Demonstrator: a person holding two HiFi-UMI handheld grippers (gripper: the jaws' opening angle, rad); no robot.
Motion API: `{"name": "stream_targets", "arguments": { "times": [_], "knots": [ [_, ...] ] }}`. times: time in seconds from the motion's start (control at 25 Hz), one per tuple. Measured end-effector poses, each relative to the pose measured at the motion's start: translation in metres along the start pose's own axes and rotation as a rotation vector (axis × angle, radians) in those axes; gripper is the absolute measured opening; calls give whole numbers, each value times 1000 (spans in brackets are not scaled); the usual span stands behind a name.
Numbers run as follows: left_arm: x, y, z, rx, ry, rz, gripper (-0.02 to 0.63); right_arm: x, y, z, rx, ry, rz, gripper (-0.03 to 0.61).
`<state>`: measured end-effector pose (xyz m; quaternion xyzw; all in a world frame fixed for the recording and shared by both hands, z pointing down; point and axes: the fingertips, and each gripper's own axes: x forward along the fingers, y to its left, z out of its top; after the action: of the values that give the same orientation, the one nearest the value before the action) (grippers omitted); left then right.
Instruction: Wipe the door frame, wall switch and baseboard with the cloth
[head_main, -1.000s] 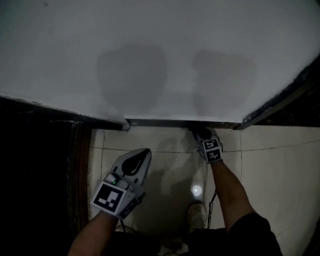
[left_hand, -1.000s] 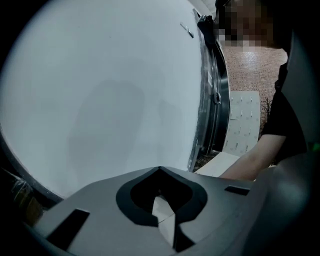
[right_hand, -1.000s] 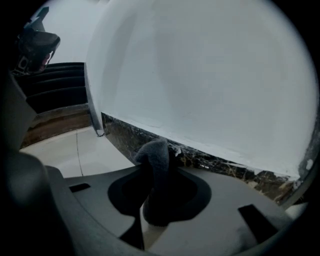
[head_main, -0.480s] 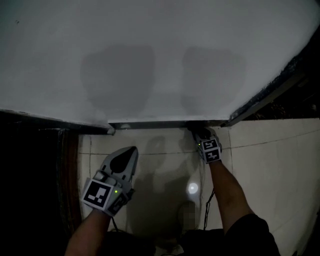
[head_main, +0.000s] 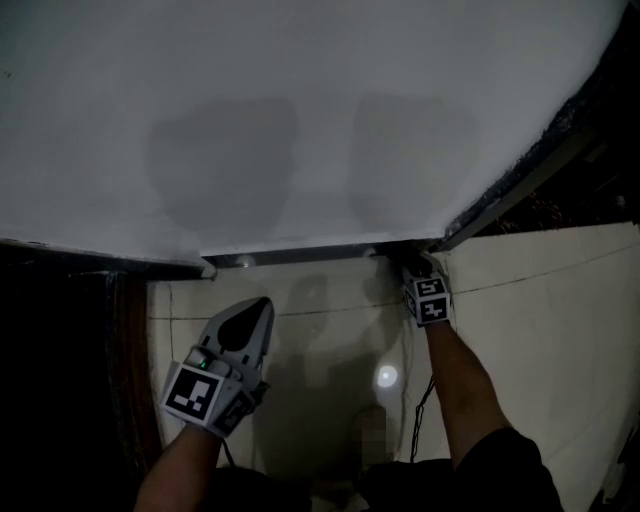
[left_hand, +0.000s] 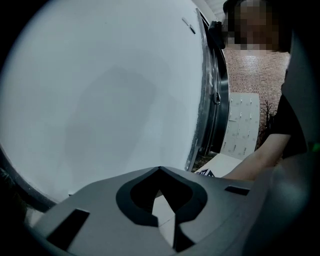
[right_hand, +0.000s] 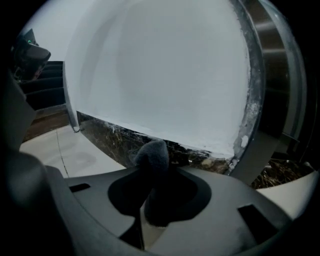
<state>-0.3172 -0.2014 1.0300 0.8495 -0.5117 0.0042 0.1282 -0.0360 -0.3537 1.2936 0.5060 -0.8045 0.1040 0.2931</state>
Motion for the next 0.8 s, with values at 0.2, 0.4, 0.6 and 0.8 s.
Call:
{"name": "stream_targets", "arguments": {
  "times": [0.2,0.4,0.6,0.8],
  "knots": [
    [3,4,-2,-31,1,17,2,-6,-18,-2,4,-1,-32,85],
    [-1,8,-2,-43,0,32,2,-15,-45,-10,68,-1,-110,86],
    [-10,16,1,-44,-10,52,2,-25,-60,-15,117,-3,-154,84],
    [-23,27,7,-69,-32,76,2,-28,-25,-5,55,-31,-68,84]
  ]
}}
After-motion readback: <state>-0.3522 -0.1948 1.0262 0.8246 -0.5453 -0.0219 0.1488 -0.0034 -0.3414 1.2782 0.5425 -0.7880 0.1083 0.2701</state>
